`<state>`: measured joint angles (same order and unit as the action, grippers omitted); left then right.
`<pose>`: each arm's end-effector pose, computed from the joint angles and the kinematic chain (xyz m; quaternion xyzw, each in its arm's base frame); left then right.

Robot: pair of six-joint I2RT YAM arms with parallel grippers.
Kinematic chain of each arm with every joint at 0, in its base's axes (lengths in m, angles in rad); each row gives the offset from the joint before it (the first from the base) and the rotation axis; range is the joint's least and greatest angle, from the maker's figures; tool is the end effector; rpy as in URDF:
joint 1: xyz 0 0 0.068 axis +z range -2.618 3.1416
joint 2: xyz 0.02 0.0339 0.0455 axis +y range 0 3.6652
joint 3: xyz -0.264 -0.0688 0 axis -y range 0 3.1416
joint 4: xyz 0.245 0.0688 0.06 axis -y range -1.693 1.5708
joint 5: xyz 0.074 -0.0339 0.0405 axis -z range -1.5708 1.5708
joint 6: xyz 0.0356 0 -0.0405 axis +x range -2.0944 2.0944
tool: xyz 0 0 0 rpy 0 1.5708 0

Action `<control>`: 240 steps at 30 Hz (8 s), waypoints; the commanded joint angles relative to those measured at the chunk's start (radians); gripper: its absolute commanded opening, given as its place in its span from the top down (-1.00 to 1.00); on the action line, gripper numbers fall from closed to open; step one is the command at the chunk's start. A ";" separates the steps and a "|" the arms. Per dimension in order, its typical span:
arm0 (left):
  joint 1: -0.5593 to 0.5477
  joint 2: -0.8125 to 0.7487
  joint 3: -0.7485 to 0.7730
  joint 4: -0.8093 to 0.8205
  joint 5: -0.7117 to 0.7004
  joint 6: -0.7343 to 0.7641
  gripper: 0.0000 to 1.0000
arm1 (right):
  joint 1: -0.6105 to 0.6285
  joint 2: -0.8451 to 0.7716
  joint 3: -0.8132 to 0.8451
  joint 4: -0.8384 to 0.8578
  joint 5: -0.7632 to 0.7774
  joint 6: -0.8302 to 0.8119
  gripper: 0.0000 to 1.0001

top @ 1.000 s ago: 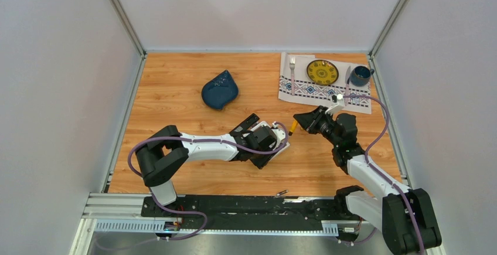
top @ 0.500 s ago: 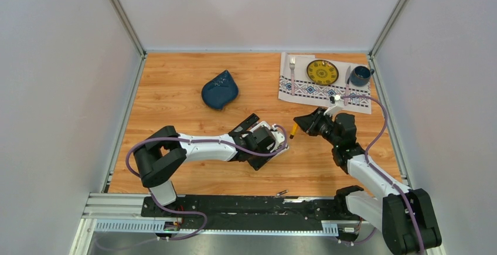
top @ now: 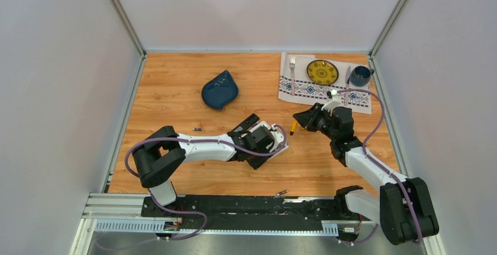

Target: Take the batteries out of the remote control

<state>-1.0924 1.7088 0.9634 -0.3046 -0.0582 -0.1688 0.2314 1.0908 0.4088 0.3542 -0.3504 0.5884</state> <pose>0.1545 -0.2934 0.1579 0.4237 0.8680 -0.1290 0.2244 0.2189 0.0641 0.2052 0.0423 0.8059 0.3585 0.4694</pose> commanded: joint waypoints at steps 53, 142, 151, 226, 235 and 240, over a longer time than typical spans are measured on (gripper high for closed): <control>-0.015 0.040 -0.060 -0.036 0.087 -0.057 1.00 | 0.128 0.216 0.140 0.019 0.323 -0.101 1.00; 0.212 -0.592 0.023 0.015 0.258 -0.120 1.00 | 0.103 -0.286 0.357 -0.196 -0.321 0.131 -1.00; 0.212 -0.643 0.006 0.110 0.421 -0.132 1.00 | 0.105 -0.256 0.349 -0.046 -0.446 0.197 -1.00; 0.203 -0.735 -0.258 0.091 0.006 -0.147 -1.00 | 0.172 -0.140 0.286 -0.408 -0.136 -0.012 1.00; 0.125 -0.275 -0.137 0.102 0.187 -0.115 -0.94 | -0.087 -0.108 0.130 -0.325 -0.259 0.125 1.00; 0.020 -0.104 0.033 0.015 0.153 -0.055 -0.91 | -0.127 -0.114 0.119 -0.351 -0.262 0.103 1.00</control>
<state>-1.0157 1.5517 0.8516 -0.2562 0.0917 -0.2821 0.1196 0.9924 0.5194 -0.0479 -0.5716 0.6804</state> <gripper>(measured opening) 0.959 0.199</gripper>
